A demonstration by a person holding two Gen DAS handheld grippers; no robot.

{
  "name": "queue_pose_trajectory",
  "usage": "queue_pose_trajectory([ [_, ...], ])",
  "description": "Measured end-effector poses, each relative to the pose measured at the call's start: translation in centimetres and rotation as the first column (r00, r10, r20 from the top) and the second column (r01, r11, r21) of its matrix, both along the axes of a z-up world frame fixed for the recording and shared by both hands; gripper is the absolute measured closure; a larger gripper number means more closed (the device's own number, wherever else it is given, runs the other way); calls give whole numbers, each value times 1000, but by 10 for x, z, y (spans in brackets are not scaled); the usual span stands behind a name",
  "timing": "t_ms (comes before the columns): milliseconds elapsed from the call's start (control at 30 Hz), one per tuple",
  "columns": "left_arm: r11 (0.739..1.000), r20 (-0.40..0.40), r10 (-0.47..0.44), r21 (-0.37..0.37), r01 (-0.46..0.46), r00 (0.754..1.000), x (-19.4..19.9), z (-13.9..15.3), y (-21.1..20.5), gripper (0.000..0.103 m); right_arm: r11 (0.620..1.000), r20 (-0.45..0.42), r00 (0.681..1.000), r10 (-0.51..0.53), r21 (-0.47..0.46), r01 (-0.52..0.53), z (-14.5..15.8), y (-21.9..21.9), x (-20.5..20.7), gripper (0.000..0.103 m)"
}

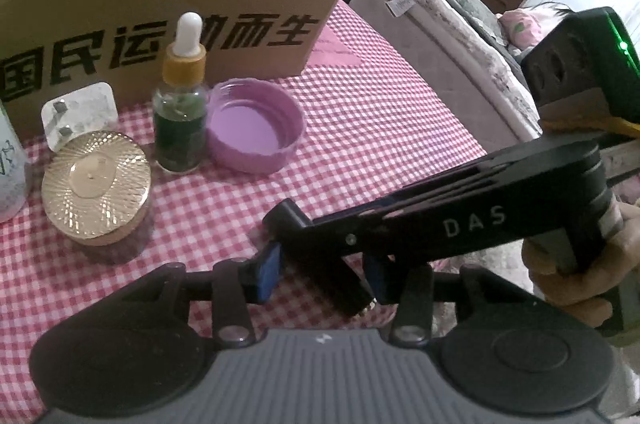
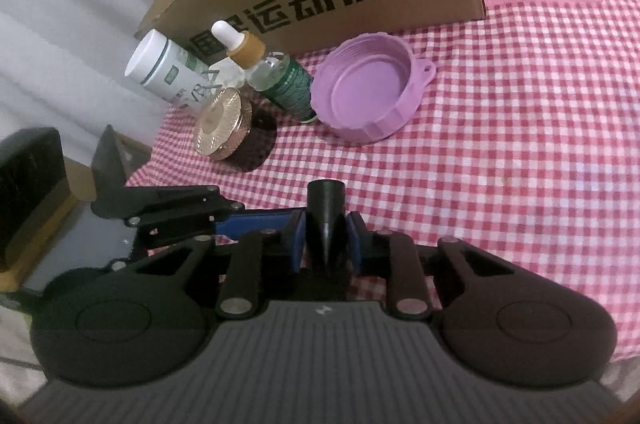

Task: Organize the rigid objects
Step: 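Close the right gripper on the black tube, then carry the black tube into the cardboard box with the right gripper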

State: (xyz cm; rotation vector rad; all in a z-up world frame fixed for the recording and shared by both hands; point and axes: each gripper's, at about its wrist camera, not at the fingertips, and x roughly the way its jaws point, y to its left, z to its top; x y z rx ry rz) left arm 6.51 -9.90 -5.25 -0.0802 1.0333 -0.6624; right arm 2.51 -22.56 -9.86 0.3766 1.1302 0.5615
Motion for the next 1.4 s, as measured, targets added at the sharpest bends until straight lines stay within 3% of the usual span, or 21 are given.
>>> queue_pose_trajectory([
  [233, 999, 41, 17, 30, -18, 999, -2, 4, 0, 63, 1000, 23, 999, -27, 12, 26, -2, 0, 4, 82],
  [400, 999, 103, 22, 24, -24, 994, -11, 23, 5, 63, 999, 68, 997, -40, 30, 38, 8, 13, 0, 82],
  [733, 996, 335, 40, 57, -63, 942, -12, 107, 23, 62, 999, 292, 956, -14, 53, -2, 90, 39, 5, 82],
  [967, 988, 405, 61, 104, -113, 912, 38, 164, 38, 60, 995, 392, 919, 43, 66, -75, 143, 65, 64, 82],
  [1033, 985, 395, 68, 118, -124, 916, 63, 171, 41, 60, 994, 388, 920, 54, 71, -88, 151, 66, 92, 82],
  [1167, 980, 294, 78, 152, -127, 953, 126, 165, 46, 60, 991, 304, 951, 60, 98, -94, 148, 63, 156, 82],
  [1400, 969, 98, 87, 221, -107, 991, 212, 116, 55, 60, 991, 111, 991, 76, 101, -87, 99, 76, 250, 82],
])
